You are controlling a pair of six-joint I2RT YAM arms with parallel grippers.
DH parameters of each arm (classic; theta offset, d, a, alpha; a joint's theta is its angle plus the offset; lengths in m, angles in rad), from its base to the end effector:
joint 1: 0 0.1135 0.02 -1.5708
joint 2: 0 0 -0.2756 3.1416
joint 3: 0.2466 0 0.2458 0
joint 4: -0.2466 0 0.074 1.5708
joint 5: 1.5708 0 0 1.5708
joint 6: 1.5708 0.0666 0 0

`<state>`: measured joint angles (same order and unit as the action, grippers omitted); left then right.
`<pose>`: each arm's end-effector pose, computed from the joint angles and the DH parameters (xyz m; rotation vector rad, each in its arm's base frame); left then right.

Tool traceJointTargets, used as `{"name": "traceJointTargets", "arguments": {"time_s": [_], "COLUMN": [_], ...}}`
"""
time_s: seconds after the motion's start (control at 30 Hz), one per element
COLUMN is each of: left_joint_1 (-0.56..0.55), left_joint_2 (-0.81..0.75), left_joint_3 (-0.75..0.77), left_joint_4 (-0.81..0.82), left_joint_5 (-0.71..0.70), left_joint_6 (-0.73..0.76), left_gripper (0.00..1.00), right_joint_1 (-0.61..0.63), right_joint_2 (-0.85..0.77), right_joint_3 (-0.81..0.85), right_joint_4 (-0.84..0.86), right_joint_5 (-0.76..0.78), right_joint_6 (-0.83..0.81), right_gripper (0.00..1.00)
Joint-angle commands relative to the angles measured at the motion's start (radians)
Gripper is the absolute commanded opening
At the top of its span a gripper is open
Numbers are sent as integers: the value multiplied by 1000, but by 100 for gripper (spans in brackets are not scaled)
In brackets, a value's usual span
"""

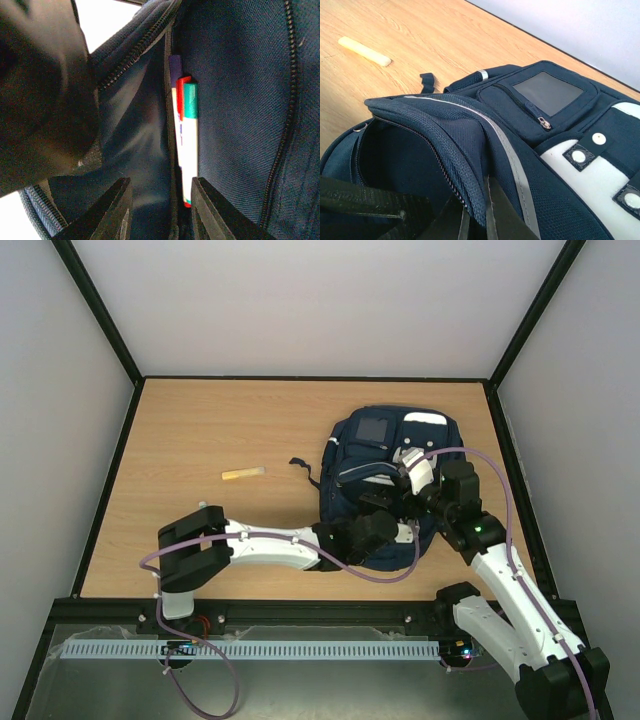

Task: Pack the student bag
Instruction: Place the stationery in the student bag.

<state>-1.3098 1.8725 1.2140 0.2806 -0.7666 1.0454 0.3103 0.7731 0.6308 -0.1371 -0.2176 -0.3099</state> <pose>0.1583 -0.4137 0.2332 1.4826 1.1517 0.5617 0.1869 0.0750 0.2932 -0.7064 1.7078 0.2015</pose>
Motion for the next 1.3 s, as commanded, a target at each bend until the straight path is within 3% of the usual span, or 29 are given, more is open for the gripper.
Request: {"name": "traceJointTargets", "arguments": {"time_s": [0.0, 0.13, 0.3, 0.33, 0.37, 0.67, 0.7, 0.8, 0.87, 1.1, 1.27], "left_joint_1": [-26, -66, -90, -84, -64, 329, 360, 473, 566, 965, 1033], "left_joint_2": [-50, -146, -262, -285, -311, -536, -556, -590, -588, -513, -406], "left_joint_3": [-18, -62, -60, -71, -78, -136, -149, -190, -202, -299, -318], "left_joint_4": [-14, -101, -315, -340, -380, -814, -858, -880, -924, -973, -1014], "left_joint_5": [-14, -35, -149, -182, -200, -229, -245, -162, -79, 263, 322], "left_joint_6": [-96, -254, -597, -676, -762, -1569, -1658, -1699, -1735, -1790, -1795], "left_gripper": [35, 35, 36, 39, 45, 55, 62, 75, 97, 99, 99], "right_joint_1": [6, 6, 5, 6, 5, 5, 6, 5, 5, 6, 5], "right_joint_2": [-20, -25, -26, -26, -25, -23, -23, -23, -22, -18, -16], "right_joint_3": [18, 16, 17, 16, 16, 17, 17, 17, 16, 17, 15], "right_joint_4": [42, 44, 44, 43, 43, 40, 40, 40, 40, 39, 38], "right_joint_5": [-61, -57, -64, -66, -66, -74, -72, -69, -69, -70, -77], "right_joint_6": [14, 13, 11, 10, 11, 9, 8, 8, 8, 8, 6], "right_gripper": [1, 1, 1, 1, 1, 1, 1, 1, 1, 1, 1]}}
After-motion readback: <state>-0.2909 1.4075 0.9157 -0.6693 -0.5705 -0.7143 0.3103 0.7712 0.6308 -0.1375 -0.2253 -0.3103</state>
